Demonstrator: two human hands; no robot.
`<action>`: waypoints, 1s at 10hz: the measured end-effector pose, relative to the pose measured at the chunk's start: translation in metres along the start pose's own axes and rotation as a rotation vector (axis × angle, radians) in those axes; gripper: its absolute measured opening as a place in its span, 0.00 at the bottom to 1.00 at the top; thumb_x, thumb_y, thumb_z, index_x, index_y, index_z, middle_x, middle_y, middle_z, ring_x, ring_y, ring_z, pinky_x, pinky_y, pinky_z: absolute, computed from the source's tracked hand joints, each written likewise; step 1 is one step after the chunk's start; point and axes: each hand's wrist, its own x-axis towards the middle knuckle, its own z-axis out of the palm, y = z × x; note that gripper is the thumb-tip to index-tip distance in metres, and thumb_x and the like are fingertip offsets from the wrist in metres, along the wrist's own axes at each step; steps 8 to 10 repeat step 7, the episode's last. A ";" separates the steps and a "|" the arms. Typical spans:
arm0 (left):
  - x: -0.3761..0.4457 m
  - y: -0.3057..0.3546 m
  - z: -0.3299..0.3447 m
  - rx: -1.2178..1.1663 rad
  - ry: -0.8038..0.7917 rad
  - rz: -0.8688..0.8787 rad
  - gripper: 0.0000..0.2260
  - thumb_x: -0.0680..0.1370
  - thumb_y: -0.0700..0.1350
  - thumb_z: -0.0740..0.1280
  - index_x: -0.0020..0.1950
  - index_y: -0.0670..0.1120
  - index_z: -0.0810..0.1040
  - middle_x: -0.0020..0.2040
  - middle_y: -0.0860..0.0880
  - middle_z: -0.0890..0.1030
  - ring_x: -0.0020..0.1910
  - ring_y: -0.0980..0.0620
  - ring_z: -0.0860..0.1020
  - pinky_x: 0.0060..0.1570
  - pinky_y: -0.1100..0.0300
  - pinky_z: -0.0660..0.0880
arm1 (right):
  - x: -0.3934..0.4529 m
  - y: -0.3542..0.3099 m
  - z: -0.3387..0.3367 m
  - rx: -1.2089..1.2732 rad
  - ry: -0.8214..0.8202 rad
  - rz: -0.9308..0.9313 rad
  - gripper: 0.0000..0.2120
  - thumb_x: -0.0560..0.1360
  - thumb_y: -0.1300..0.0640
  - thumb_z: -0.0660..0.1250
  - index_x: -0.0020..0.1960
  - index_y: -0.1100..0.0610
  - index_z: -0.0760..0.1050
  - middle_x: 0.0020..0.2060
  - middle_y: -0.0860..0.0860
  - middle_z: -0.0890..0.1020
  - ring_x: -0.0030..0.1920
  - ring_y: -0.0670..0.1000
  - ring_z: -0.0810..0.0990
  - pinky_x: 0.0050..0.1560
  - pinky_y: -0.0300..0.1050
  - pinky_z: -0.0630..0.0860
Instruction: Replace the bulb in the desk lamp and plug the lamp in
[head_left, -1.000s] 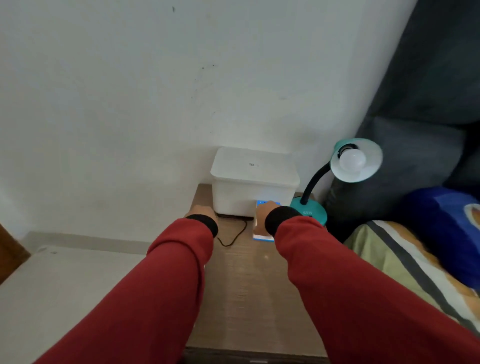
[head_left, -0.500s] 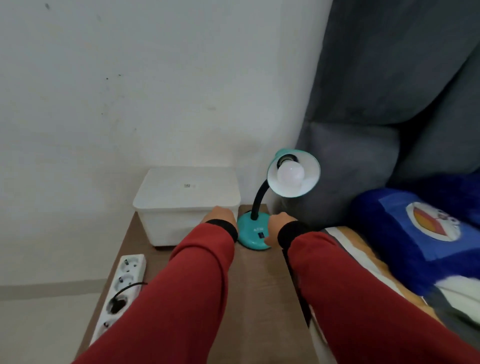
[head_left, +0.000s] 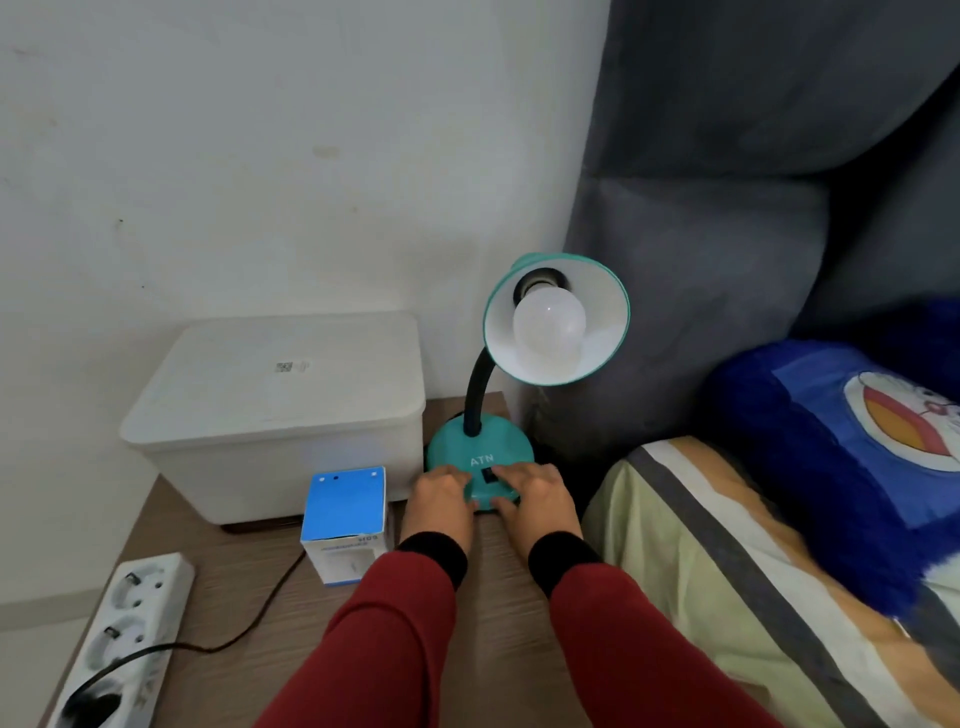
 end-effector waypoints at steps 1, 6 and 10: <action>0.002 -0.007 0.013 -0.032 0.064 -0.018 0.17 0.79 0.43 0.64 0.68 0.46 0.74 0.67 0.49 0.75 0.67 0.52 0.69 0.67 0.66 0.62 | 0.003 0.011 0.011 0.019 0.079 -0.045 0.19 0.74 0.57 0.68 0.65 0.54 0.76 0.60 0.50 0.78 0.62 0.51 0.70 0.60 0.28 0.59; 0.012 -0.011 0.019 -0.031 0.034 -0.080 0.15 0.77 0.39 0.63 0.63 0.45 0.77 0.63 0.45 0.78 0.64 0.46 0.74 0.64 0.58 0.69 | 0.008 0.012 0.012 -0.078 0.047 -0.121 0.22 0.73 0.60 0.65 0.66 0.50 0.72 0.60 0.52 0.78 0.61 0.58 0.71 0.63 0.47 0.70; 0.001 -0.007 0.013 -0.070 0.023 -0.096 0.14 0.76 0.38 0.63 0.61 0.44 0.78 0.61 0.43 0.78 0.62 0.44 0.76 0.61 0.57 0.71 | 0.000 0.005 0.010 -0.087 0.018 -0.083 0.26 0.72 0.61 0.63 0.69 0.50 0.68 0.63 0.53 0.75 0.63 0.58 0.70 0.65 0.47 0.69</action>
